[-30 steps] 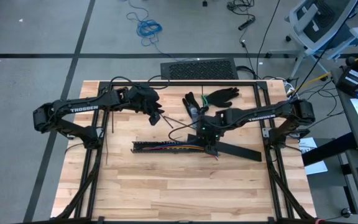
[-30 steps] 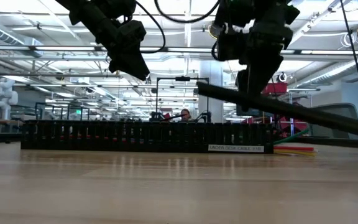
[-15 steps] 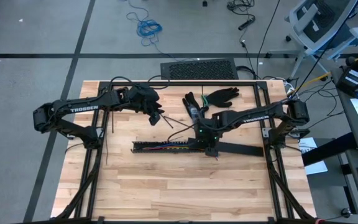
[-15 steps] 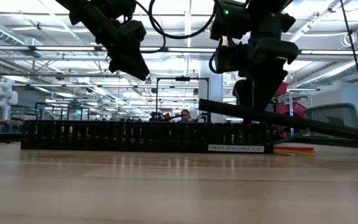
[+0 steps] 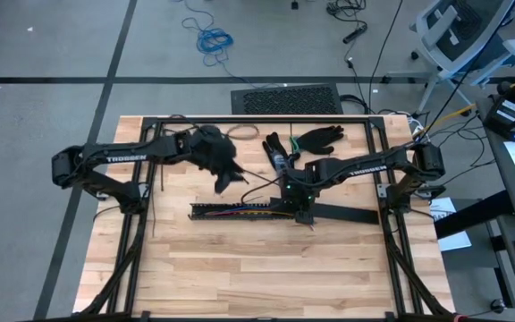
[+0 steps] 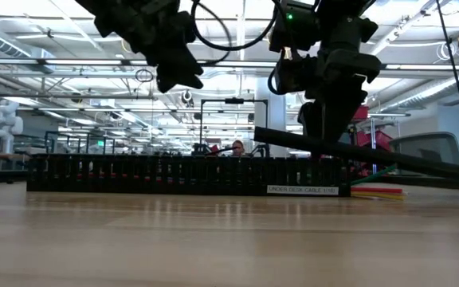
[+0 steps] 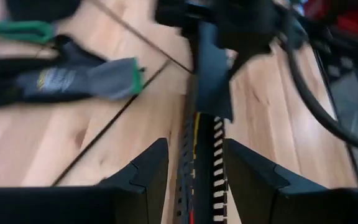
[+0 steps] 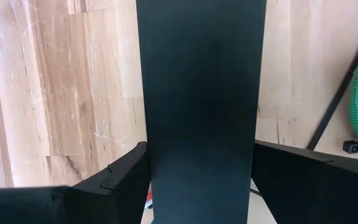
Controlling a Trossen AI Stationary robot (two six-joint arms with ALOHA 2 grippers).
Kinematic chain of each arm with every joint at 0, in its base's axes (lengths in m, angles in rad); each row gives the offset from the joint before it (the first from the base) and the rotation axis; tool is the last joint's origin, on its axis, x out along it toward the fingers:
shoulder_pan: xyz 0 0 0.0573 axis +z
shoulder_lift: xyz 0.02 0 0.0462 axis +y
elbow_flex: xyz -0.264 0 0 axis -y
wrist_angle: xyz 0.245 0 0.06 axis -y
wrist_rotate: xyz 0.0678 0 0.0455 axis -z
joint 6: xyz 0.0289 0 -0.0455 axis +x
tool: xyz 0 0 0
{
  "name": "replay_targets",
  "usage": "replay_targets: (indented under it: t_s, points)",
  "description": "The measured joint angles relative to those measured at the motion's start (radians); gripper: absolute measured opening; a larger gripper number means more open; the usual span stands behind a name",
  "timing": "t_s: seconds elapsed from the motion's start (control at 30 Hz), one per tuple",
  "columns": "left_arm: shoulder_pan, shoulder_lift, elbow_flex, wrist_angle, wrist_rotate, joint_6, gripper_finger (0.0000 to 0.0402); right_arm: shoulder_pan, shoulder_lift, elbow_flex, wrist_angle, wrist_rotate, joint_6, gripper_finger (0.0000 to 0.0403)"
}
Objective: Ziptie cables
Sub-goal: Close the black cable duct
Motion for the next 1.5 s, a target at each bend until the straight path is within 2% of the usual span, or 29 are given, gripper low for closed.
replay_targets:
  t_s: [0.1,0.2,0.37,0.53,0.8,1.0,1.2,1.5]
  points:
    - [-0.051,0.024,0.000,0.034,-0.001,0.125,0.0151,-0.002,0.000,0.000,0.002,0.000,-0.002,0.0242]
    - [-0.091,0.066,-0.014,0.135,0.000,0.138,0.0151,-0.002,0.000,0.000,0.004,0.000,-0.008,0.0242]
    - [-0.118,0.139,-0.073,0.315,0.001,0.064,0.0148,-0.002,0.000,0.000,0.005,0.000,-0.011,0.0242]
    - [-0.118,0.206,-0.156,0.520,0.020,-0.048,0.0122,-0.002,0.000,0.000,0.005,0.000,-0.009,0.0242]
    - [-0.131,0.285,-0.160,0.595,0.022,-0.047,0.0075,-0.002,0.000,0.000,0.028,0.001,-0.006,0.0242]
    - [-0.140,0.290,-0.160,0.608,0.022,-0.053,0.0008,-0.002,0.000,0.000,0.030,0.001,0.014,0.0242]
    - [-0.150,0.299,-0.160,0.612,-0.002,-0.068,0.0002,-0.002,0.000,0.000,0.030,0.001,0.016,0.0242]
    - [-0.150,0.299,-0.160,0.727,-0.009,-0.126,0.0001,-0.001,0.036,0.000,0.010,-0.003,0.016,0.0242]
